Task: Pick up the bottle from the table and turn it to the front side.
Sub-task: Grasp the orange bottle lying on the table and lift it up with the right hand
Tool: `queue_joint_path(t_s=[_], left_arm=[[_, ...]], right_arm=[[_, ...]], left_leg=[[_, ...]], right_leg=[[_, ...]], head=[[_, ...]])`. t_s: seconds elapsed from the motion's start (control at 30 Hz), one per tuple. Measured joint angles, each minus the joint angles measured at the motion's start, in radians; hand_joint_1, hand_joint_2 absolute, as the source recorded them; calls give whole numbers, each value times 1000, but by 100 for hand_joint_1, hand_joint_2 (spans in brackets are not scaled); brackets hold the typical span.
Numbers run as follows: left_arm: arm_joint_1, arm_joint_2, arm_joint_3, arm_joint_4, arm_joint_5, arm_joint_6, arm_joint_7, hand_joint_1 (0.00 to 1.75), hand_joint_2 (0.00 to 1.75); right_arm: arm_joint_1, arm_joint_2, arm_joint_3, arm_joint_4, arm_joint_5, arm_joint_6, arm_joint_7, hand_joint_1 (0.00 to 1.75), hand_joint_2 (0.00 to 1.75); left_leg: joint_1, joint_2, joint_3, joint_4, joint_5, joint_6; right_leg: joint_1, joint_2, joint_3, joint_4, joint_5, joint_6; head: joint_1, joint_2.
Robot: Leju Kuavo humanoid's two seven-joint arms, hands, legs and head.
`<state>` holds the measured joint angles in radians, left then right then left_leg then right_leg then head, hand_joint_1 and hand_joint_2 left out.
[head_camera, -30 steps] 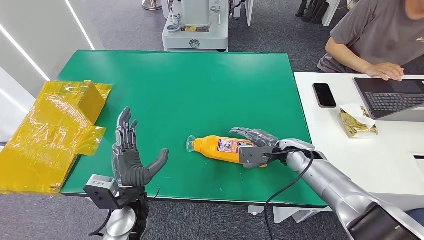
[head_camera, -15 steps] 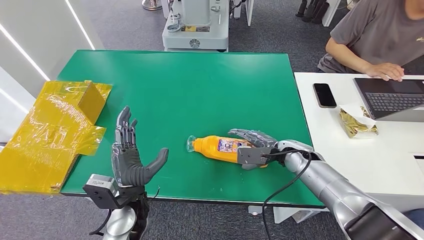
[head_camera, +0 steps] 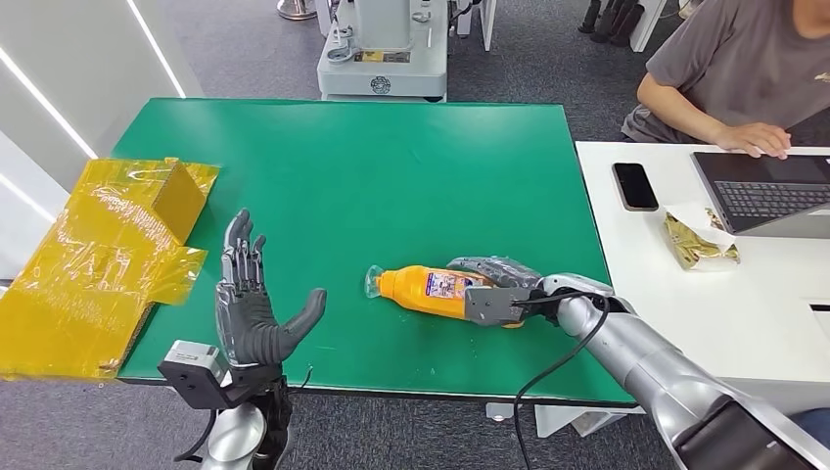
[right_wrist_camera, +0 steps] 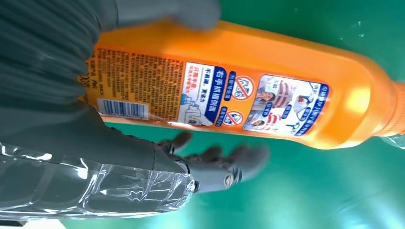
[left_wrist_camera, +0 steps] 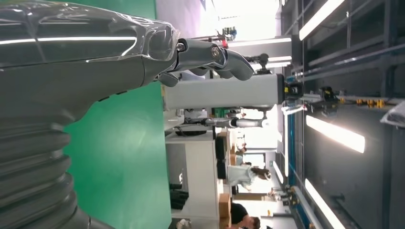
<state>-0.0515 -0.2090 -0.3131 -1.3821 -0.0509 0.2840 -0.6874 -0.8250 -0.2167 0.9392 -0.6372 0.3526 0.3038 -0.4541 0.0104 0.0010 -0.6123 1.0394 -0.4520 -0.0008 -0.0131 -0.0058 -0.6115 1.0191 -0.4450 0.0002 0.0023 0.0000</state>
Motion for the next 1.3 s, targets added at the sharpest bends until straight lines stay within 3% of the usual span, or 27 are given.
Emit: queue_joint_path(t_s=[0.33,0.43,0.47,0.57,0.6,1.0,1.3], left_arm=[[10,0,7,-1,19,10,-5,0,175],[10,1,7,-1,29,16,-8,0,175],[9,1,7,-1,33,19,-9,0,175],[6,1,7,-1,41,29,-13,0,175],[4,1,7,-1,43,32,-14,0,175],[-13,0,7,-1,53,49,-14,0,175],[-22,0,7,0,55,51,-14,0,175]], right_arm=[[-50,-2,1,62,3,13,-33,173,175],[-57,-2,3,70,0,14,-33,163,175],[-60,-2,4,72,-1,14,-33,141,175],[-64,-1,7,78,-3,8,-28,21,175],[-64,0,7,80,-2,2,-26,0,175],[-62,38,-7,95,-18,-148,4,0,175],[-53,60,-26,95,-18,-166,3,0,175]], left_leg=[[0,0,0,0,0,0],[0,0,0,0,0,0],[0,0,0,0,0,0],[0,0,0,0,0,0],[0,0,0,0,0,0],[0,0,0,0,0,0],[0,0,0,0,0,0]], right_leg=[[0,0,0,0,0,0],[0,0,0,0,0,0],[0,0,0,0,0,0],[0,0,0,0,0,0],[0,0,0,0,0,0],[0,0,0,0,0,0],[0,0,0,0,0,0]], head=[[0,0],[0,0],[0,0],[0,0],[0,0],[0,0],[0,0]])
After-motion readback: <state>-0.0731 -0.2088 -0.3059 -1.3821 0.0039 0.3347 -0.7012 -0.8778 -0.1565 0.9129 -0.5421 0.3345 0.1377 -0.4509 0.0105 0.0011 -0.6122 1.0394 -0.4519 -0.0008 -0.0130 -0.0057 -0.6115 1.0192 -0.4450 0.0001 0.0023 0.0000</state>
